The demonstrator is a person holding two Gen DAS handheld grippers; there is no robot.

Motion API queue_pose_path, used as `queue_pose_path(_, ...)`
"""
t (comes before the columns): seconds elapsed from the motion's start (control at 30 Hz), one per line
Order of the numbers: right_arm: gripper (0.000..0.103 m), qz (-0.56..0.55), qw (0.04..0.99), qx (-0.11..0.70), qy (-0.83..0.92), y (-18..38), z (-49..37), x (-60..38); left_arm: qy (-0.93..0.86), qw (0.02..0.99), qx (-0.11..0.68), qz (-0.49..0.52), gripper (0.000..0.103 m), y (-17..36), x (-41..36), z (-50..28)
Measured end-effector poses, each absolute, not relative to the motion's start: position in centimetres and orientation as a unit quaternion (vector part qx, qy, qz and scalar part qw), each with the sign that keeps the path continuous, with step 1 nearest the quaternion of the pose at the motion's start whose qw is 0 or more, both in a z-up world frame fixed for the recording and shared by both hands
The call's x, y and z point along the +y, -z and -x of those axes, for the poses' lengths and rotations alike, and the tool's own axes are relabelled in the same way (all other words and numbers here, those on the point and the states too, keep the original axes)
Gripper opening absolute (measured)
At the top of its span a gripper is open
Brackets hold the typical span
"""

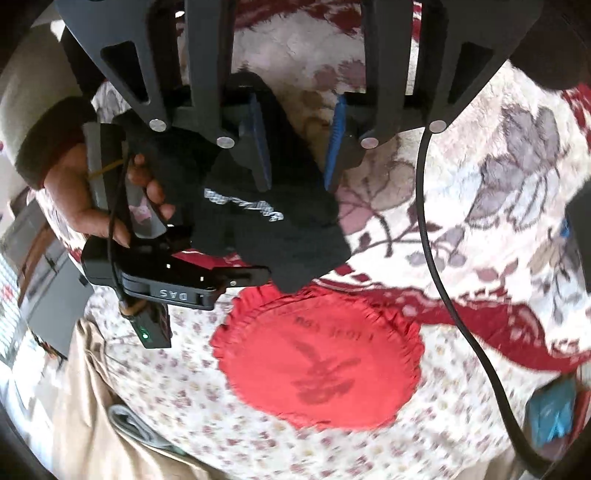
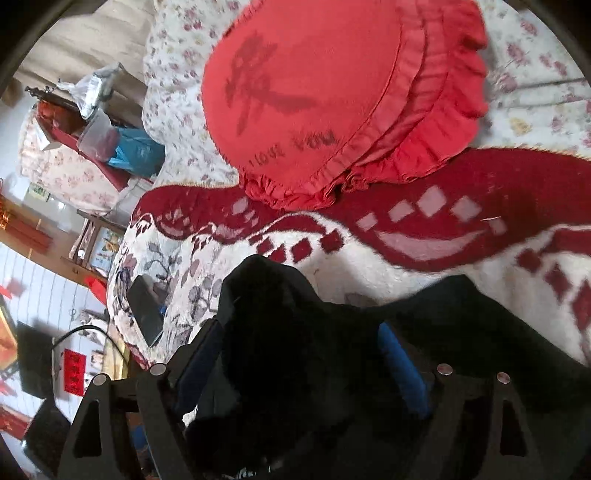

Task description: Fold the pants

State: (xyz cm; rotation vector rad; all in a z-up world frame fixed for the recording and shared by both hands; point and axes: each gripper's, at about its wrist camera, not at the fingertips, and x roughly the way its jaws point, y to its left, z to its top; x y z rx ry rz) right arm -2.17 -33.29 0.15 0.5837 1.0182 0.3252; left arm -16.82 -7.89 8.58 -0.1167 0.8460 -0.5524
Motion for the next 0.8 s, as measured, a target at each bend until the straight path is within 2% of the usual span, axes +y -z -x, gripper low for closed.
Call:
queue_pose_path(0.07,0.084,-0.283,0.807,0.489,-0.172,-0.1,2.0,-32.7,0.263,0.869,0.416,0.055,0.029,-7.8,-8.3,16.3)
queue_pose_path(0.2,0.083,-0.219,0.822,0.493,-0.18,-1.2,2.4,-30.3,0.267,0.858,0.435,0.061,0.029,-6.3,-9.3,15.2)
queue_pose_path(0.3,0.07,-0.179,0.83,0.498,-0.175,-1.2,2.6,-28.8,0.268,0.853,0.445,0.056,0.029,-5.5,-9.8,15.2)
queue_pose_path(0.37,0.07,-0.18,0.83,0.497,-0.179,-1.3,2.9,-28.5,0.268,0.853,0.445,0.049,0.029,-5.3,-9.8,15.2)
queue_pose_path(0.43,0.061,-0.155,0.836,0.494,-0.18,-1.8,3.0,-27.7,0.266,0.856,0.441,0.044,0.029,-5.4,-9.8,15.4)
queue_pose_path(0.5,0.027,-0.103,0.854,0.484,-0.16,-2.4,3.4,-26.7,0.264,0.854,0.445,0.048,0.029,-5.4,-9.6,15.2)
queue_pose_path(0.57,0.013,-0.089,0.87,0.457,-0.161,-3.8,4.5,-26.5,0.261,0.851,0.452,0.055,0.029,-5.4,-9.2,15.1)
queue_pose_path(0.7,0.01,-0.114,0.892,0.408,-0.16,-7.4,7.8,-28.5,0.252,0.865,0.429,0.061,0.029,-7.3,-8.1,14.9)
queue_pose_path(0.77,0.01,-0.127,0.904,0.382,-0.146,-8.9,10.5,-30.3,0.253,0.873,0.41,0.069,0.036,-8.6,-7.8,14.9)
queue_pose_path(0.8,0.01,-0.135,0.91,0.369,-0.131,-9.6,12.5,-31.6,0.255,0.877,0.402,0.073,0.044,-9.1,-7.8,15.0)
